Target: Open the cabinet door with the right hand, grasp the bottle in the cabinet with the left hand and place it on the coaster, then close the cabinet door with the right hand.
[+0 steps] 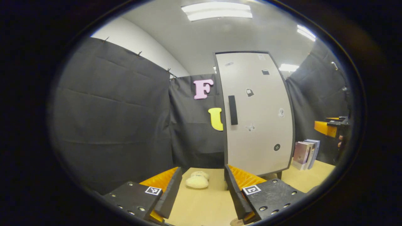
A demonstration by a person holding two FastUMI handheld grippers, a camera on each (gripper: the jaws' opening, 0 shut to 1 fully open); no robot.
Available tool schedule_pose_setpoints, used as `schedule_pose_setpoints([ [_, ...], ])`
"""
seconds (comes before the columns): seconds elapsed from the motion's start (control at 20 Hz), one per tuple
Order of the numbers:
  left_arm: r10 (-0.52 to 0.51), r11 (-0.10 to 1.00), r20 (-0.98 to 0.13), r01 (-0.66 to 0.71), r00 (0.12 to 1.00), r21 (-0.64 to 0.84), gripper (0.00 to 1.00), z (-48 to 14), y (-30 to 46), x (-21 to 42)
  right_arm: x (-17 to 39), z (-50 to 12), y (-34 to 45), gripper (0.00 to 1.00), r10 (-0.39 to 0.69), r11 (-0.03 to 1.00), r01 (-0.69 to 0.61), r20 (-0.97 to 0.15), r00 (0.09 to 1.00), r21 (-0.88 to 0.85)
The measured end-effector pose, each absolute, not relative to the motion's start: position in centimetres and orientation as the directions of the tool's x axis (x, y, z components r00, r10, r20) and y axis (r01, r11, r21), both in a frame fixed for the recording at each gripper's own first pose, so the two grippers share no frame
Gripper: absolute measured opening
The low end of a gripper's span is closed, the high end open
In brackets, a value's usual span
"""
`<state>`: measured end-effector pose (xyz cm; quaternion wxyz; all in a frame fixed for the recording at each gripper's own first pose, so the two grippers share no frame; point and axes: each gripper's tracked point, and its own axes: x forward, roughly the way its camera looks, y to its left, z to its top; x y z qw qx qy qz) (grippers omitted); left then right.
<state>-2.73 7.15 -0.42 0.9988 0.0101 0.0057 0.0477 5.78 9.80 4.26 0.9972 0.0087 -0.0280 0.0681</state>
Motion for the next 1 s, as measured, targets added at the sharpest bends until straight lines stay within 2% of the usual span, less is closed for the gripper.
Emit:
schedule_pose_setpoints([
  [0.65,0.286,0.957,-0.022,-0.285,0.958,0.058,0.8,-0.8,15.8,-8.0,11.3,7.9,23.1,0.95,0.334,0.939,-0.34,0.096,0.938,0.054],
  [1.0,0.368,0.929,-0.02,-0.366,0.93,0.062,0.77,-0.9,19.3,-10.0,14.0,9.6,28.5,0.95,0.374,0.923,-0.38,0.095,0.922,0.055],
])
